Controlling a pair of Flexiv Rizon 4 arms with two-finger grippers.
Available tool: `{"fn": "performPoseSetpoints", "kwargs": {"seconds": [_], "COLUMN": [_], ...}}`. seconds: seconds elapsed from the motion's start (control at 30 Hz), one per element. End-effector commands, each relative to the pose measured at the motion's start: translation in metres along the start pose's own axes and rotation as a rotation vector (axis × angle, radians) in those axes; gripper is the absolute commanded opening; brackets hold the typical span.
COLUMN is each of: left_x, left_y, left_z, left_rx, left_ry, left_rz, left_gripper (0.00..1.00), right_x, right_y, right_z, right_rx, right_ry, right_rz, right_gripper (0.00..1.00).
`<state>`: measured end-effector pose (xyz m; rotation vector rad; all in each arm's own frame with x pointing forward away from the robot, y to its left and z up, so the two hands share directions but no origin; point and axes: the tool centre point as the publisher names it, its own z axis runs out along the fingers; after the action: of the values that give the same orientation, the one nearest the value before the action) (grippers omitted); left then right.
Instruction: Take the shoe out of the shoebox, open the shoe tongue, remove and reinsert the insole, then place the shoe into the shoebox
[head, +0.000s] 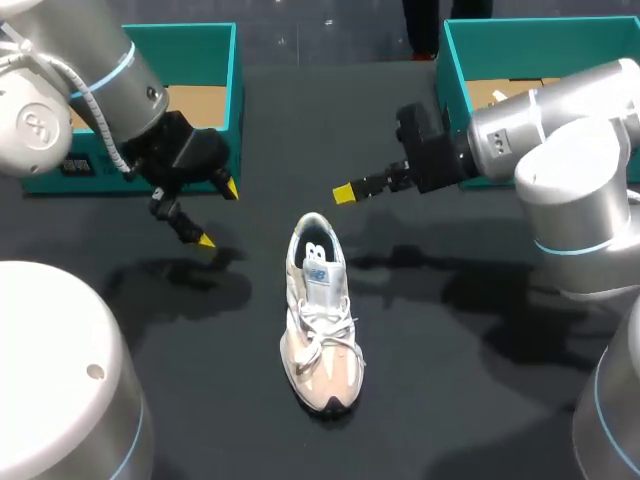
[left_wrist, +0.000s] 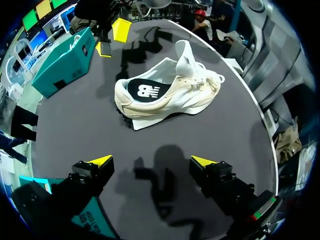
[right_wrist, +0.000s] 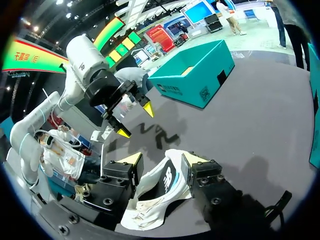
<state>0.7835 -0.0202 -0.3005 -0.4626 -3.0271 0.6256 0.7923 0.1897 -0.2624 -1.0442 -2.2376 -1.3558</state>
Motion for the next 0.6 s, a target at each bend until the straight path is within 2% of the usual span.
{"fn": "performPoseSetpoints", "kwargs": {"seconds": [0.03, 0.13, 0.2, 0.27, 0.3, 0.43, 0.6], "left_x": [0.002, 0.002, 0.001, 0.001, 0.001, -0.001, -0.005], "left_y": [0.007, 0.01, 0.012, 0.015, 0.017, 0.025, 0.038], "left_z": [-0.017, -0.028, -0.036, -0.042, -0.046, -0.06, -0.074], "left_rx": [0.004, 0.014, 0.008, -0.004, -0.009, -0.016, -0.035], "left_ry": [0.02, 0.024, 0.022, 0.018, 0.017, 0.024, 0.066], "left_rz": [0.026, 0.044, 0.058, 0.066, 0.078, 0.102, 0.161], "left_gripper": [1.0, 1.0, 1.0, 1.0, 1.0, 1.0, 1.0], "right_x": [0.008, 0.011, 0.013, 0.014, 0.014, 0.021, 0.034], "right_y": [0.003, 0.004, 0.006, 0.009, 0.011, 0.02, 0.03], "right_z": [-0.013, -0.016, -0.018, -0.021, -0.023, -0.029, -0.03], "right_rx": [0.134, 0.163, 0.192, 0.22, 0.236, 0.313, 0.46], "right_ry": [-0.058, -0.094, -0.139, -0.181, -0.197, -0.262, -0.373], "right_rz": [0.022, 0.032, 0.044, 0.055, 0.06, 0.082, 0.131], "right_gripper": [0.46, 0.41, 0.26, 0.05, 0.0, 0.0, 0.0]}}
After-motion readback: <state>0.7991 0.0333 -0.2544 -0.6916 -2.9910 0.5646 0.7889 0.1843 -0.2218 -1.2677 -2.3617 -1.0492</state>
